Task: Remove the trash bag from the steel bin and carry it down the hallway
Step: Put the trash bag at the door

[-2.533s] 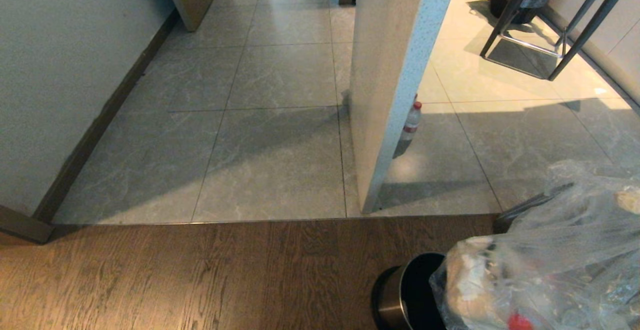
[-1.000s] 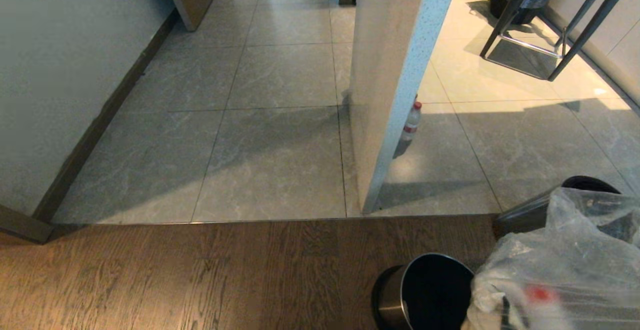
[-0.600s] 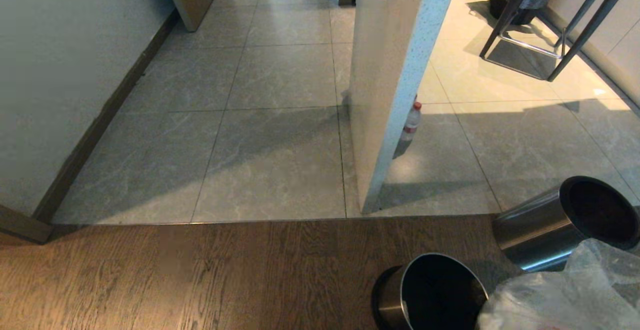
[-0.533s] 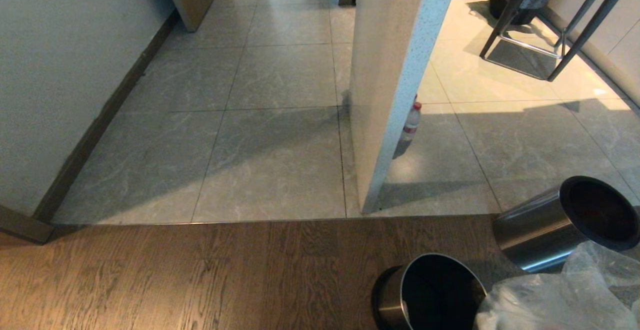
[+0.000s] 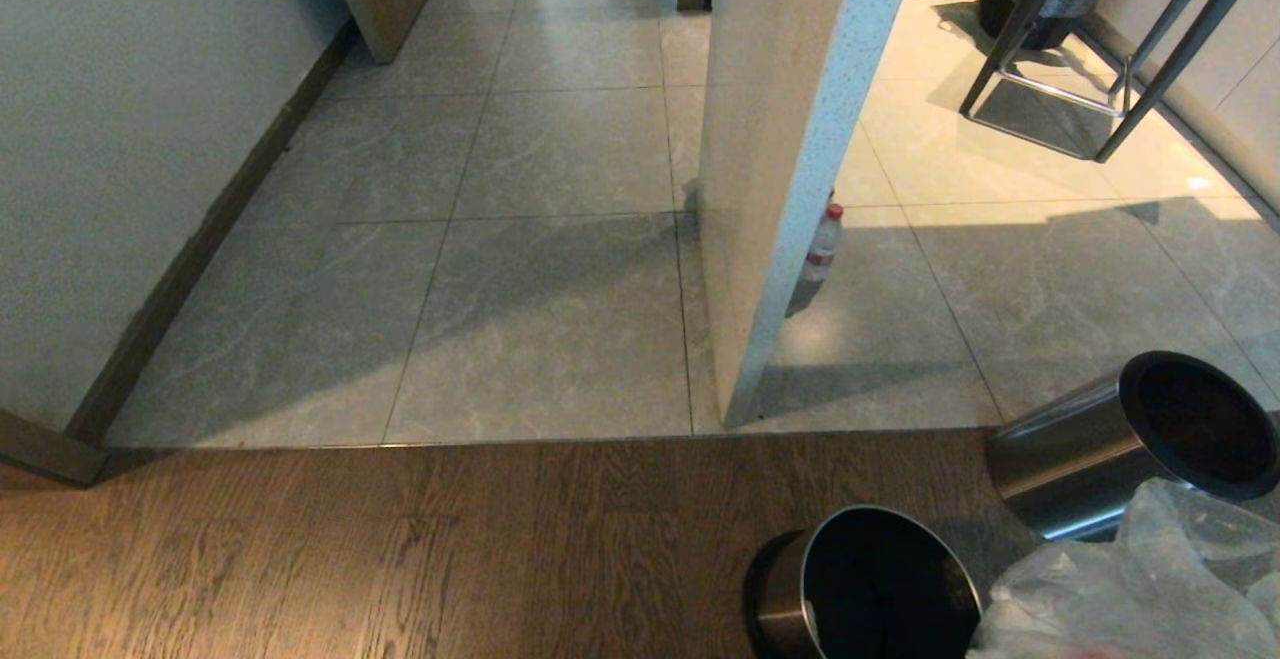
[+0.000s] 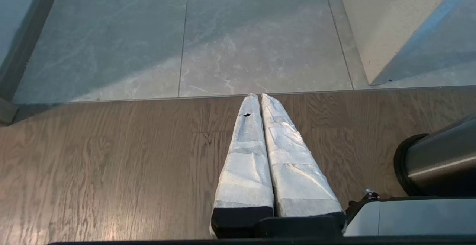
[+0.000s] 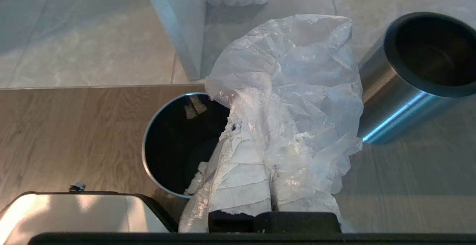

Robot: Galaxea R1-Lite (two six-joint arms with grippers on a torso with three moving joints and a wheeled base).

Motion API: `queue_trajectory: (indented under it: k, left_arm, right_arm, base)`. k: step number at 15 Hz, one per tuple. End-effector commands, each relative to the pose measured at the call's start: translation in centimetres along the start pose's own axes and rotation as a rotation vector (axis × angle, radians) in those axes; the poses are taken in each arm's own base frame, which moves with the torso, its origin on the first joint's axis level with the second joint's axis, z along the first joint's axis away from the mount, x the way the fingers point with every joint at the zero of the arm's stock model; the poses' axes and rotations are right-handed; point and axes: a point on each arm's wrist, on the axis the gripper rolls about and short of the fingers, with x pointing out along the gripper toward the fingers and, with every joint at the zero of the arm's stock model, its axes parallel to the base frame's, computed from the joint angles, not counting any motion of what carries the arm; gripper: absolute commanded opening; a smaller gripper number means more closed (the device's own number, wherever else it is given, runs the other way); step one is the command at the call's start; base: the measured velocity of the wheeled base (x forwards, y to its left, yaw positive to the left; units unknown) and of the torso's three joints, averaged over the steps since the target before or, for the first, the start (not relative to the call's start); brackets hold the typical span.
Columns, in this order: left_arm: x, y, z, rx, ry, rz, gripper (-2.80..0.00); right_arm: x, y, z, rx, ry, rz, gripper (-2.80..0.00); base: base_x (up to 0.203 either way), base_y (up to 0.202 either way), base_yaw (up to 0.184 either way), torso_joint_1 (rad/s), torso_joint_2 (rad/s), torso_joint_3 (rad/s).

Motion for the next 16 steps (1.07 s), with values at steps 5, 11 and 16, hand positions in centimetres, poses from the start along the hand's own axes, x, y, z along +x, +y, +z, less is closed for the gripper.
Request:
queue_trajectory:
  k: [5,11,16]
  left_arm:
    - [0.00,0.00,0.00,-0.001,0.000,0.000,-2.80]
    - [0.00,0.00,0.00,-0.001,0.000,0.000,-2.80]
    - [0.00,0.00,0.00,-0.001,0.000,0.000,-2.80]
  right_arm:
    - [-0.01,0.00,-0.14,0.006,0.001,0.001,-2.80]
    - [0.00,0.00,-0.12,0.009,0.001,0.001,-2.80]
    - [0.00,0.00,-0.12,0.006,0.001,0.001,-2.80]
  base:
    - [0.000,0.000,0.000,0.000,0.00,0.000]
    - [0.000,0.000,0.000,0.000,0.00,0.000]
    - [0.000,0.000,0.000,0.000,0.00,0.000]
